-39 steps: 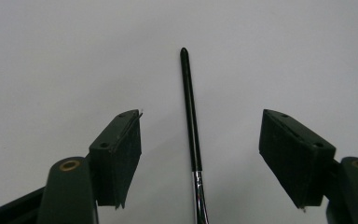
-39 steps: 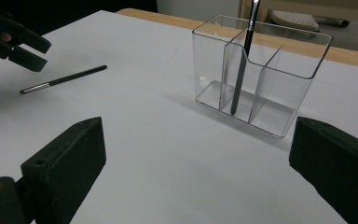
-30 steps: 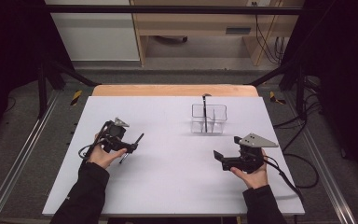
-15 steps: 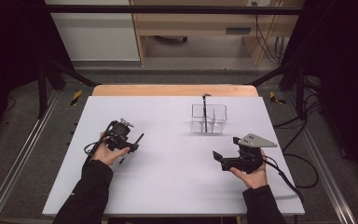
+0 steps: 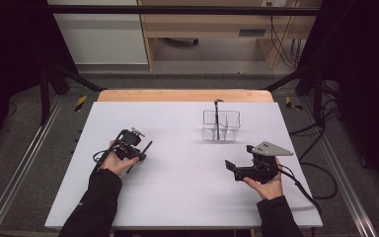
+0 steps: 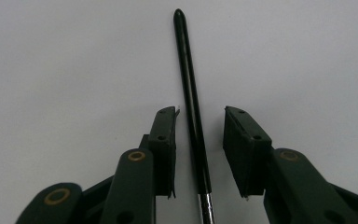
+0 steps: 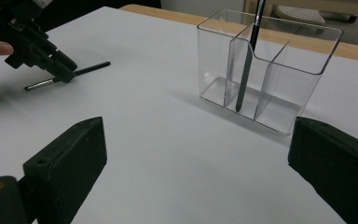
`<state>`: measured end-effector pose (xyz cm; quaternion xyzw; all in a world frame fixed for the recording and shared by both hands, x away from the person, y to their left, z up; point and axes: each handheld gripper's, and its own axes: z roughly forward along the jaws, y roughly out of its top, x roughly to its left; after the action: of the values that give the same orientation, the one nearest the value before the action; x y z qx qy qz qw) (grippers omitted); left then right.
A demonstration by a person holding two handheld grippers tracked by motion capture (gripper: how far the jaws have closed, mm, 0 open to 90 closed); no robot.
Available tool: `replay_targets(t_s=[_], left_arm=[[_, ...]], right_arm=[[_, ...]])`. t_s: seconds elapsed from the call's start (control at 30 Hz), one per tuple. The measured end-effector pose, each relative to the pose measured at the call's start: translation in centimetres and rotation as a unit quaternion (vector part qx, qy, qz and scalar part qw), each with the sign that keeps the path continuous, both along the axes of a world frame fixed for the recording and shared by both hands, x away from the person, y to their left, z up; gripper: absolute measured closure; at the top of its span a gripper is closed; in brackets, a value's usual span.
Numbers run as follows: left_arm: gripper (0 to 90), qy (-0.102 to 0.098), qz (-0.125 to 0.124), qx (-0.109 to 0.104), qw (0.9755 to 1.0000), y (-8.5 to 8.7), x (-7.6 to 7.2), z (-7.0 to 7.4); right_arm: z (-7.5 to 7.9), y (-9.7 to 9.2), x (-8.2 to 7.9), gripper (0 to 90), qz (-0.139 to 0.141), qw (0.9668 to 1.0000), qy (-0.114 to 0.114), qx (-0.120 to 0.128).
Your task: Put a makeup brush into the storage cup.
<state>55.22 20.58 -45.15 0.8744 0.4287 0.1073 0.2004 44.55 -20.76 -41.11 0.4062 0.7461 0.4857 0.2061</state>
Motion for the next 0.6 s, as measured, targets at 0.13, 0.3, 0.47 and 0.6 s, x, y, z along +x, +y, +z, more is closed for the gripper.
replay_targets(t_s=[0.13,0.3,0.47,0.6], left_arm=[[70.2,0.007,0.003,-0.003,1.0,0.11,-0.03,0.05],[76.1,0.008,0.003,0.003,1.0,0.06,-0.13,0.08],[80.7,0.007,0.0,0.007,0.9999,-0.16,-0.31,0.07],[81.9,0.007,-0.005,0.016,0.9998,-0.32,-0.44,0.1]], right_arm=[[0.0,0.01,0.0,4.8,0.0,1.0,0.001,0.0],[0.02,-0.02,0.01,4.8,0.0,1.0,-0.001,0.0],[0.0,0.0,0.01,4.7,0.0,1.0,0.001,0.0],[-0.01,0.01,0.01,4.8,0.0,1.0,0.001,0.0]])
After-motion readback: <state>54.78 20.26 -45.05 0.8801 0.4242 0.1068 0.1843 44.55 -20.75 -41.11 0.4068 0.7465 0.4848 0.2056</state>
